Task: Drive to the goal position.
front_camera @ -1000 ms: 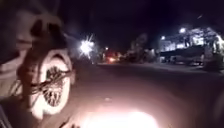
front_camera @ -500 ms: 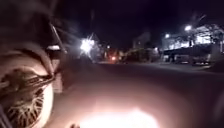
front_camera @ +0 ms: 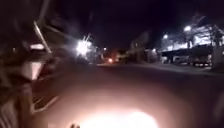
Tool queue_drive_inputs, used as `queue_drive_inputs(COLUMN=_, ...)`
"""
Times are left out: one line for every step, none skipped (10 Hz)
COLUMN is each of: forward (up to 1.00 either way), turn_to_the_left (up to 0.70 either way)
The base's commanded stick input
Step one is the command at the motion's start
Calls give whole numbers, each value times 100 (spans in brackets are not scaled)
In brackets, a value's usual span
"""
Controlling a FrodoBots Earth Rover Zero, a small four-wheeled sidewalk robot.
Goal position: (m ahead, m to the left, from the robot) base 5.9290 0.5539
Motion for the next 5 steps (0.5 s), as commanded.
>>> queue_drive_inputs(forward=100, turn_to_the_left=0)
queue_drive_inputs(forward=100, turn_to_the_left=0)
queue_drive_inputs(forward=100, turn_to_the_left=0)
queue_drive_inputs(forward=100, turn_to_the_left=0)
queue_drive_inputs(forward=100, turn_to_the_left=0)
